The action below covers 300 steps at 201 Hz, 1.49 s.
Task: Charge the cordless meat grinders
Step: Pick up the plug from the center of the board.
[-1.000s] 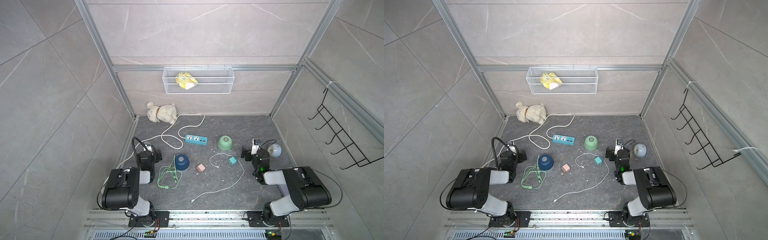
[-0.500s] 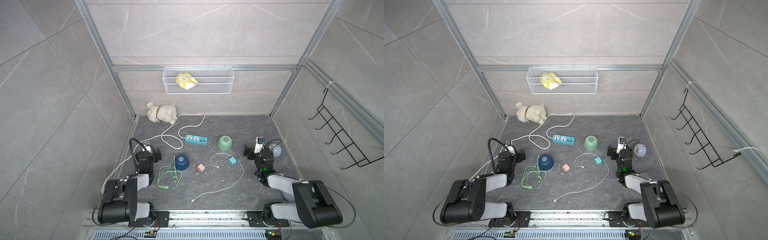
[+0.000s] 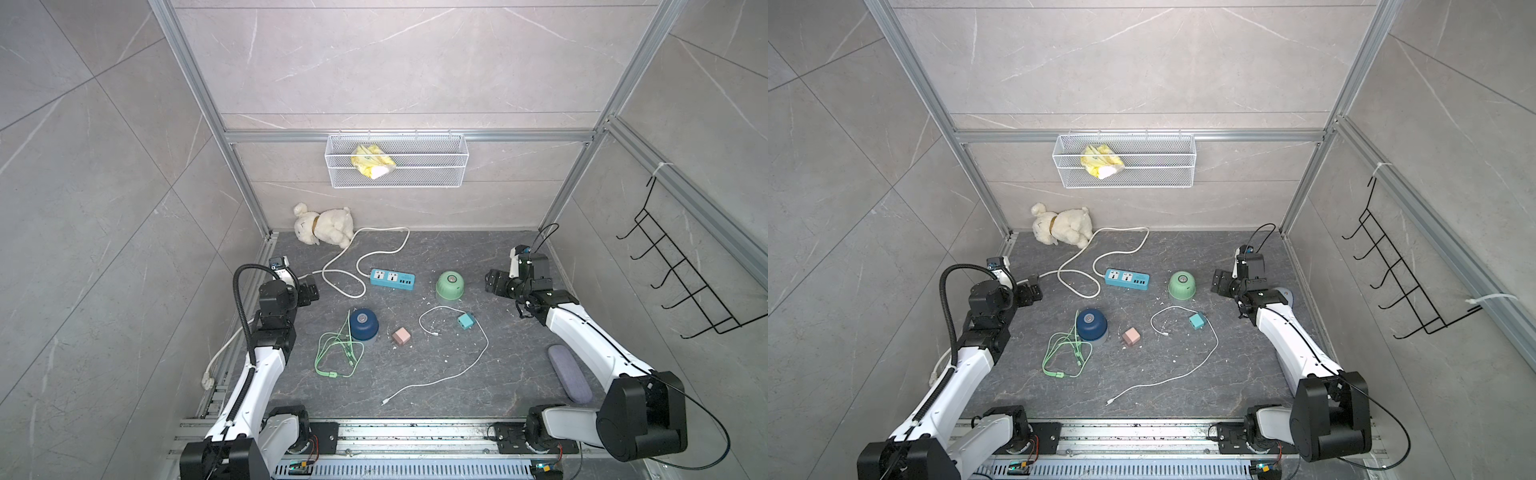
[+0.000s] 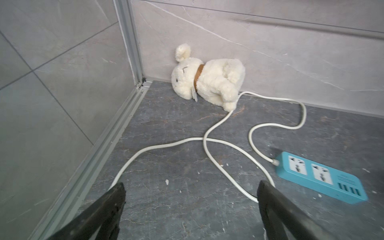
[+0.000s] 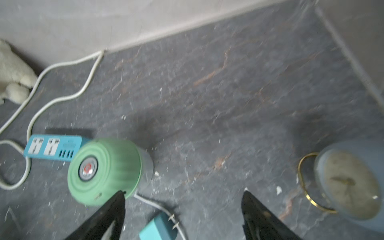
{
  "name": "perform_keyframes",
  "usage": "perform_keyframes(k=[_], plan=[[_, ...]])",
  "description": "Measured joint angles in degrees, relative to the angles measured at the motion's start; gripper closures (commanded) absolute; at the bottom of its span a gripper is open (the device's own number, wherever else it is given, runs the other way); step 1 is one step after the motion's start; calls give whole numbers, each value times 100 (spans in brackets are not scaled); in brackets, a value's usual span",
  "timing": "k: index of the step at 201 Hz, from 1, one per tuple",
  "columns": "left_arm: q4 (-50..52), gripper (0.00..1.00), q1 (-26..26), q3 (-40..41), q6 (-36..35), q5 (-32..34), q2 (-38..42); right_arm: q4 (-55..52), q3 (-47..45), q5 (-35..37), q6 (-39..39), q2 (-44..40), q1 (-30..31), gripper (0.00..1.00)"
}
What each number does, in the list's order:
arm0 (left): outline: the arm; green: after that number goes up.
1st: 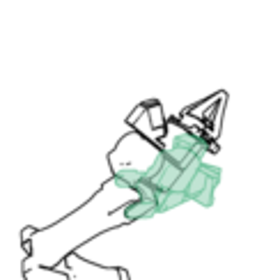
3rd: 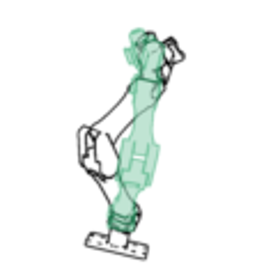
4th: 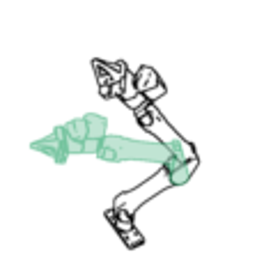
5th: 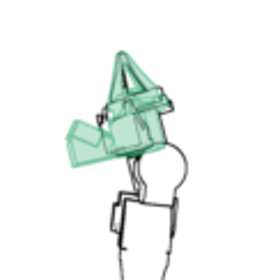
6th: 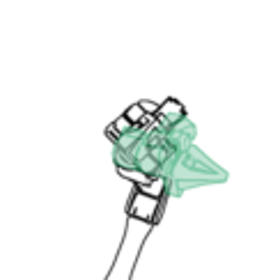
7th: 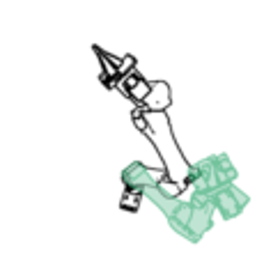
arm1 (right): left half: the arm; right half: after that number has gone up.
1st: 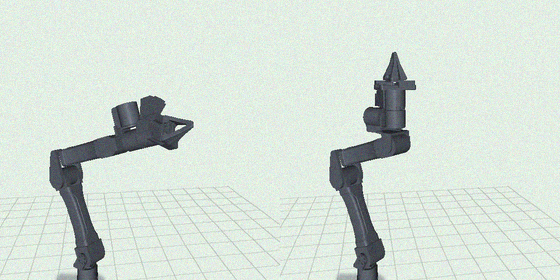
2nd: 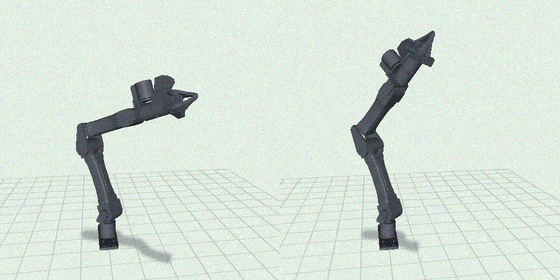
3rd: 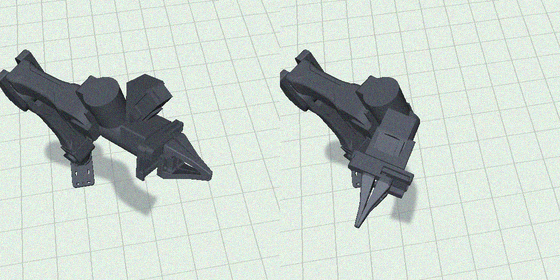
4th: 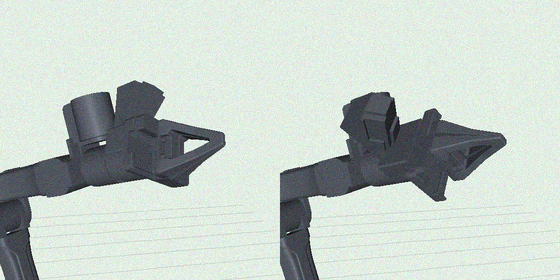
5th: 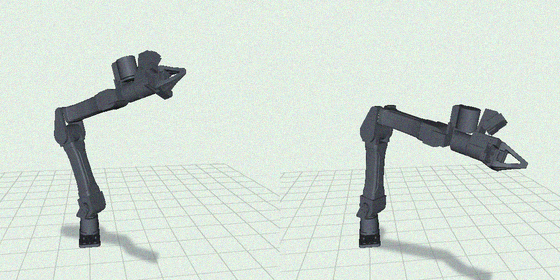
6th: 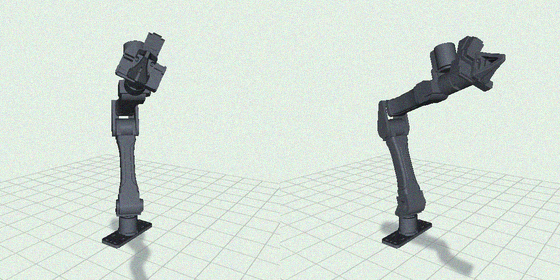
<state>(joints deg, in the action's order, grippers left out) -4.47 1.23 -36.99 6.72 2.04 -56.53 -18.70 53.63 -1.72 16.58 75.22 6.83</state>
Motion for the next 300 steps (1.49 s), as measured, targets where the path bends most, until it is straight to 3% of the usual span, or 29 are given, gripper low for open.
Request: perform_keyframes(k=[53, 115, 140, 153, 192, 230, 266, 300], plan=[[1394, 0, -315, -527, 566, -1137, 7, -1200, 210, -407, -57, -387, 944, 14], [2269, 1, -1314, -988, 898, -1458, -208, -1486, 385, -151, -83, -55, 3034, 14], [2524, 3, -1561, -1182, 896, -1628, -385, -1392, 439, -107, 66, 286, 3517, 13], [2686, 2, -1884, -1412, 789, -1596, -573, -1316, 442, -37, 197, 299, 3526, 12], [3226, 2, -3587, -2262, 122, -1556, -1467, -1191, 553, 238, 498, 120, 3283, 11], [3757, 2, -4638, -2754, -461, -1392, -2474, -1193, 387, 525, 859, -632, 2686, 10], [4166, 0, -5281, -3106, -678, -973, -3528, -1281, 92, 752, 1137, -1377, 2186, 9], [4321, 0, -5348, -3136, -678, -369, -4153, -1351, -181, 802, 1388, -1757, 2039, 9]])
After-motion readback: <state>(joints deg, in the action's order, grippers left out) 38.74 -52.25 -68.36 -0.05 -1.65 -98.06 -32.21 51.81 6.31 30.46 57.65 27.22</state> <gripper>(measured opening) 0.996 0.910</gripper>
